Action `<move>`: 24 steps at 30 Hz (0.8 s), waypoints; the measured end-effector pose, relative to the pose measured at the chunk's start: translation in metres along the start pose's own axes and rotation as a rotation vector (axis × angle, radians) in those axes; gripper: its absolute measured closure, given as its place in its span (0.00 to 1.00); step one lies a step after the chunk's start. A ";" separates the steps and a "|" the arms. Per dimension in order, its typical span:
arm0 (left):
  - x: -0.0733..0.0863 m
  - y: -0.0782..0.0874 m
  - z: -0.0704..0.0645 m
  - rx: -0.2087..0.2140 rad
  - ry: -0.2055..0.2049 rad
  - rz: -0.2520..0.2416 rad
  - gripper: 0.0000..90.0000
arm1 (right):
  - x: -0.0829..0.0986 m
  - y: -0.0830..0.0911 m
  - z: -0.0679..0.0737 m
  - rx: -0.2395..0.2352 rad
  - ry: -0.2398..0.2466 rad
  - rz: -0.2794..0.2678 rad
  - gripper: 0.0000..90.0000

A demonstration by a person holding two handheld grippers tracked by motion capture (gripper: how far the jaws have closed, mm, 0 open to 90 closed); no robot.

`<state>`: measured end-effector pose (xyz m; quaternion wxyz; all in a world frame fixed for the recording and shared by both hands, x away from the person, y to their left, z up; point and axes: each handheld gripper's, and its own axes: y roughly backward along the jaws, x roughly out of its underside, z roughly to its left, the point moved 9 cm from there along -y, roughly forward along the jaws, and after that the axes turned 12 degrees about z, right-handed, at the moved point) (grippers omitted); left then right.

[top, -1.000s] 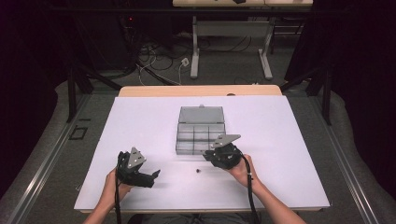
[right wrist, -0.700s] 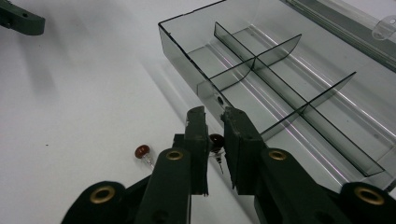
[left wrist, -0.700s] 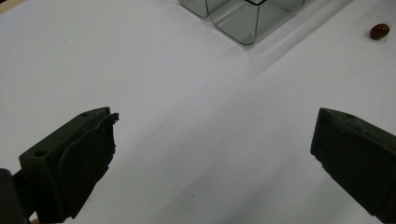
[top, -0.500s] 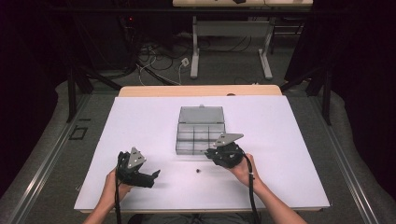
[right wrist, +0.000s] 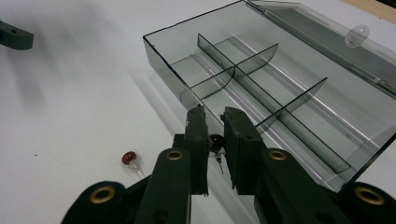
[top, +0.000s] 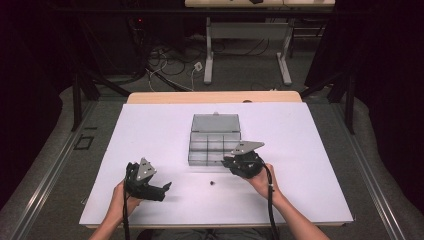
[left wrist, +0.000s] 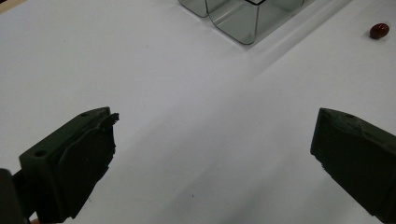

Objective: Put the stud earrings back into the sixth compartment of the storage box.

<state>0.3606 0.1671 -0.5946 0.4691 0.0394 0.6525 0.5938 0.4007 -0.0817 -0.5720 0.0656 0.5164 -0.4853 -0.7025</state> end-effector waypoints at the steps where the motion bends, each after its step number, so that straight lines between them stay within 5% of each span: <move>1: 0.000 0.000 0.000 0.000 0.000 0.000 0.00 | 0.000 0.000 -0.001 0.005 -0.001 -0.005 0.89; 24: 0.000 0.000 0.000 0.000 -0.002 0.003 0.00 | 0.000 0.006 -0.019 0.060 -0.048 -0.026 0.89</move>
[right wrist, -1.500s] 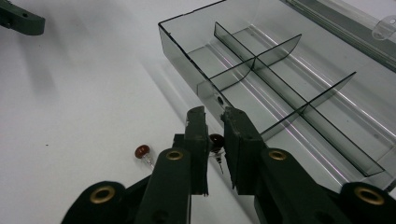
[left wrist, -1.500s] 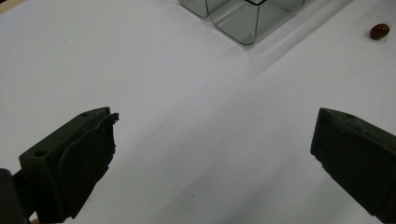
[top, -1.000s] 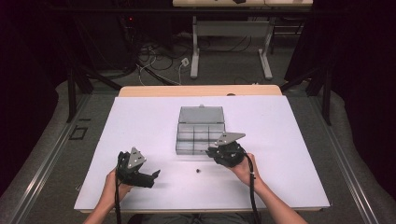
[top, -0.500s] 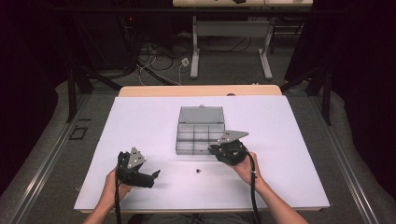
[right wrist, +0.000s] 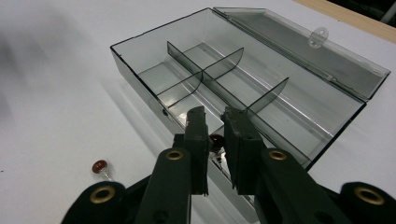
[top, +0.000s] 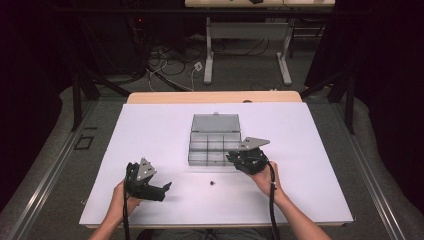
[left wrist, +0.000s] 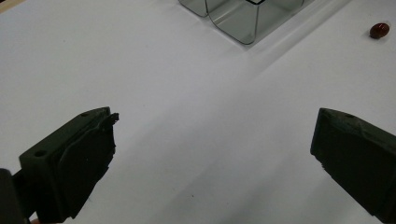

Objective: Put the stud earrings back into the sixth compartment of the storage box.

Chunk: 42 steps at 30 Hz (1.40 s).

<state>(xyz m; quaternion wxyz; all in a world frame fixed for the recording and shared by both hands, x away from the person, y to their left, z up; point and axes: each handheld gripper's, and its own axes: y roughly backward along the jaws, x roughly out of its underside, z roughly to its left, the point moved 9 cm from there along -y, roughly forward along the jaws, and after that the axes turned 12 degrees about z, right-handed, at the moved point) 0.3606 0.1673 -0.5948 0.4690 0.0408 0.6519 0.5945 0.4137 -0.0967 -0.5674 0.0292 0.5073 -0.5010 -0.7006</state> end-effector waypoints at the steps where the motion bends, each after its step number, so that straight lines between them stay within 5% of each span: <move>1: 0.000 0.000 0.000 0.000 0.000 0.000 0.00 | 0.000 0.000 -0.001 0.005 -0.008 -0.007 0.89; 32: 0.000 -0.001 0.000 0.000 -0.001 0.000 0.00 | 0.008 -0.005 -0.028 0.080 -0.080 0.025 0.88; 42: 0.001 0.000 0.000 0.004 -0.005 0.013 0.00 | 0.006 -0.002 -0.029 0.097 -0.074 0.020 0.74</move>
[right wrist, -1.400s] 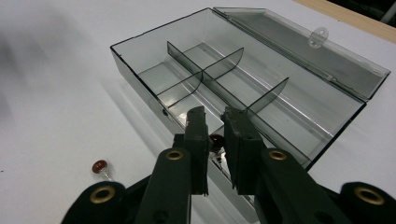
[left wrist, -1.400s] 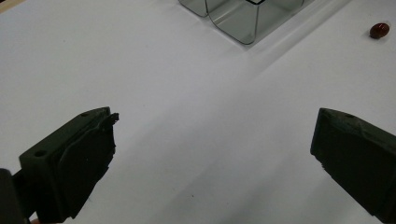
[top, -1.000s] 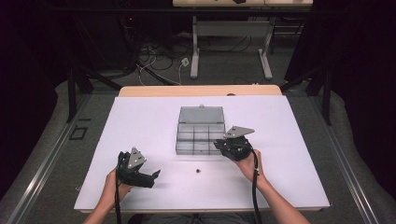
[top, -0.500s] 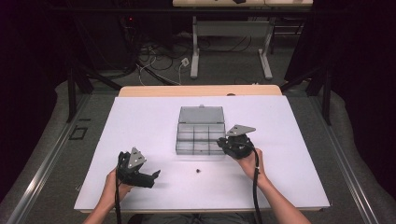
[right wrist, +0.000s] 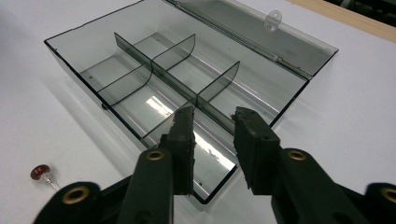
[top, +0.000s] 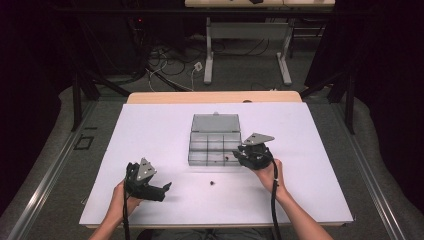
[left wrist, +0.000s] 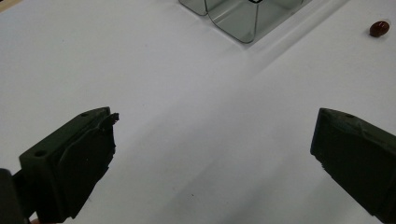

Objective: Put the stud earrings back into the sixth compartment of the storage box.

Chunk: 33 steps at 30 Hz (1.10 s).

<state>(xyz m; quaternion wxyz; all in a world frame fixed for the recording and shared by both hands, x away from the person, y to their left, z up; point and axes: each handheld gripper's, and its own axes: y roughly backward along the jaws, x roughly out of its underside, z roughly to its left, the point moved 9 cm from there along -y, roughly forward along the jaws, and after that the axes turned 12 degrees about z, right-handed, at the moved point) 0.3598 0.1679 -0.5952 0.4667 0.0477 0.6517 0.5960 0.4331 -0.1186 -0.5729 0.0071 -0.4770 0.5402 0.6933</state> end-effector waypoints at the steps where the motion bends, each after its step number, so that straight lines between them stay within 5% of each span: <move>1: 0.000 0.000 0.000 0.000 -0.001 0.000 0.00 | -0.001 0.000 0.001 -0.005 0.002 -0.002 0.72; 22: -0.001 -0.001 0.000 -0.007 0.000 -0.016 0.00 | 0.000 0.008 0.033 -0.147 0.112 0.027 0.29; 33: -0.001 -0.001 0.000 -0.009 0.000 -0.013 0.00 | 0.003 0.004 0.045 -0.189 0.160 0.035 0.18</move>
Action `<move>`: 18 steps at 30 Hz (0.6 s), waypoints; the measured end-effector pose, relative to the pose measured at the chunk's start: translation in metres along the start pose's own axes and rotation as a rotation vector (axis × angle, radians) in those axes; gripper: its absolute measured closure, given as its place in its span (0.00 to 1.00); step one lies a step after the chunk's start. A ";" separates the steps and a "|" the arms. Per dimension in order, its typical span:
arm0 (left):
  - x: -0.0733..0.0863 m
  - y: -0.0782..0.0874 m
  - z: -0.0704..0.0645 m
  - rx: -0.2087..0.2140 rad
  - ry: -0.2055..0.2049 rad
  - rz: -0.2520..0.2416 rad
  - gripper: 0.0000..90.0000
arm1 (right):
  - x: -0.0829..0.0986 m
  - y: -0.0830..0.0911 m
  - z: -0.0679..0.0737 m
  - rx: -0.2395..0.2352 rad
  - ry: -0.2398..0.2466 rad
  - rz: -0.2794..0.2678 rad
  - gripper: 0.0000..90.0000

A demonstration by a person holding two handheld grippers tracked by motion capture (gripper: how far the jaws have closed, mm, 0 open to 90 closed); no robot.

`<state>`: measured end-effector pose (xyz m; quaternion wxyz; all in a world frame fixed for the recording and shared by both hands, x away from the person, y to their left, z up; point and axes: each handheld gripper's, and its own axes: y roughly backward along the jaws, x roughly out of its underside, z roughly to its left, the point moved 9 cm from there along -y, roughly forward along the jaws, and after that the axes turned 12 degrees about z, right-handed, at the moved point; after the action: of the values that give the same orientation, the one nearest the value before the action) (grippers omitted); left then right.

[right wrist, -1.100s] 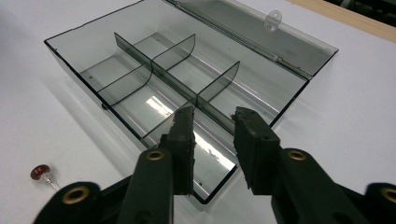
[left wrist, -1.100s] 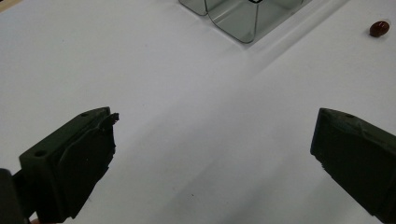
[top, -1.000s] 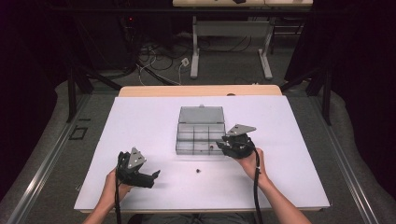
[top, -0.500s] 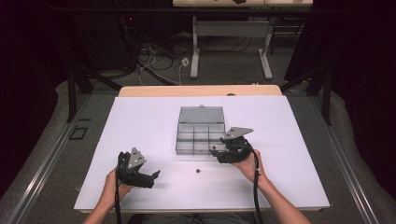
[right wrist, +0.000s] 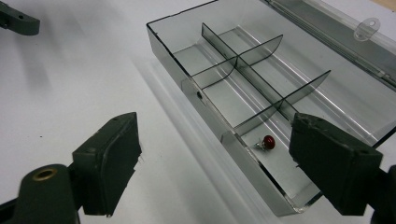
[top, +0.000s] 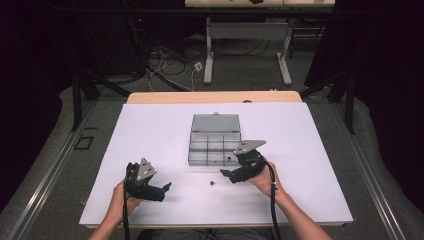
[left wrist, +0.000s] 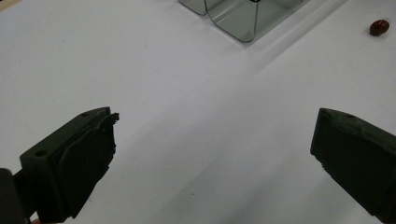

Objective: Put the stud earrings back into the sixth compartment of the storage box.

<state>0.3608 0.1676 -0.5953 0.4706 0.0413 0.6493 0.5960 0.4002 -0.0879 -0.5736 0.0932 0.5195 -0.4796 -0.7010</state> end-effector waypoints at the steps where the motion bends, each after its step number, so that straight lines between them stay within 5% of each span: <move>1: 0.000 0.000 0.000 0.000 0.000 0.001 0.00 | 0.000 0.000 0.001 -0.010 0.004 0.005 0.17; 18: 0.001 0.001 0.000 0.008 -0.004 0.015 0.00 | 0.001 -0.008 0.015 -0.048 0.050 0.024 0.05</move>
<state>0.3597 0.1682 -0.5953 0.4673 0.0492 0.6506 0.5966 0.3902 -0.0761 -0.5803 0.1262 0.5287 -0.4664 -0.6979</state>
